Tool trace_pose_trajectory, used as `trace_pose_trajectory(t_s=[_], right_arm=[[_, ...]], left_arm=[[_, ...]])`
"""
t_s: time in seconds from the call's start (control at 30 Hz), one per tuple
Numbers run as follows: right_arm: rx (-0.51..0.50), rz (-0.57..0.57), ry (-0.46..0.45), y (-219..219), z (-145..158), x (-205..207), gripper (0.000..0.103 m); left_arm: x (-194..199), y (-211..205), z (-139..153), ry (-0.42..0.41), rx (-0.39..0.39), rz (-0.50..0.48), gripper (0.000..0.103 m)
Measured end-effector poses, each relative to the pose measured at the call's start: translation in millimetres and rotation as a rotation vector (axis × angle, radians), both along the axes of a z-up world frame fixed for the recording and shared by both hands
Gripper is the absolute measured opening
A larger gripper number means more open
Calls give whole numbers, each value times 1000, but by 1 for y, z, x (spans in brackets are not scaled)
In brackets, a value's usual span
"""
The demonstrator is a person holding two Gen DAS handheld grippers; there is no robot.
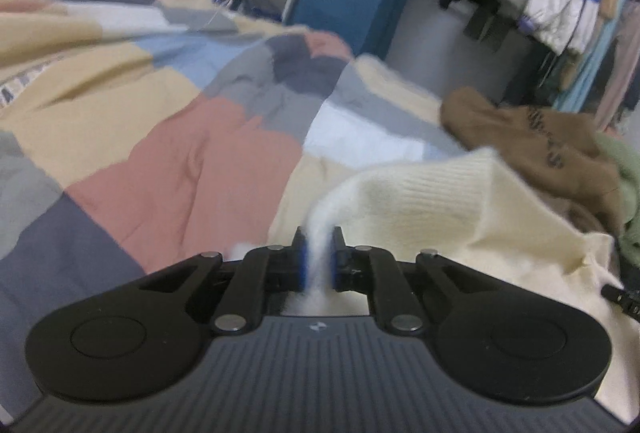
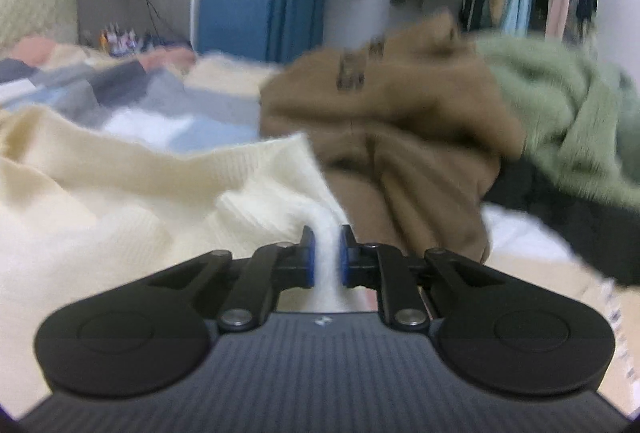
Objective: Fold large clothes
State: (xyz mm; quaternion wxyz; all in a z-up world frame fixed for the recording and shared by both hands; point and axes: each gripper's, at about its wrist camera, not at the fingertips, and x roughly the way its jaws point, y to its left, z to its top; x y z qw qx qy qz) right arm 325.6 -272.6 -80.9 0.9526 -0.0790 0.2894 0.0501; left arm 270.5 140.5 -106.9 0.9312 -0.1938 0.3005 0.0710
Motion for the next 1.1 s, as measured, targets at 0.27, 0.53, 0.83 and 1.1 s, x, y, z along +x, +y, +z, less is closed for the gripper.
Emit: trace_pose_trajectory(t_s=[0.27, 0.53, 0.83, 1.1], right_arm=[[18, -8, 126, -5, -36, 25, 15], [1, 8, 79, 0, -25, 5, 21], [74, 87, -31, 11, 19, -62, 60], [200, 111, -16, 14, 35, -125, 60]], left_arm=[[8, -2, -18, 81, 12, -12, 13], [-21, -5, -4, 8, -1, -27, 15], [-104, -49, 36, -120, 32, -109, 43], [-158, -108, 42, -129, 17, -231, 58]])
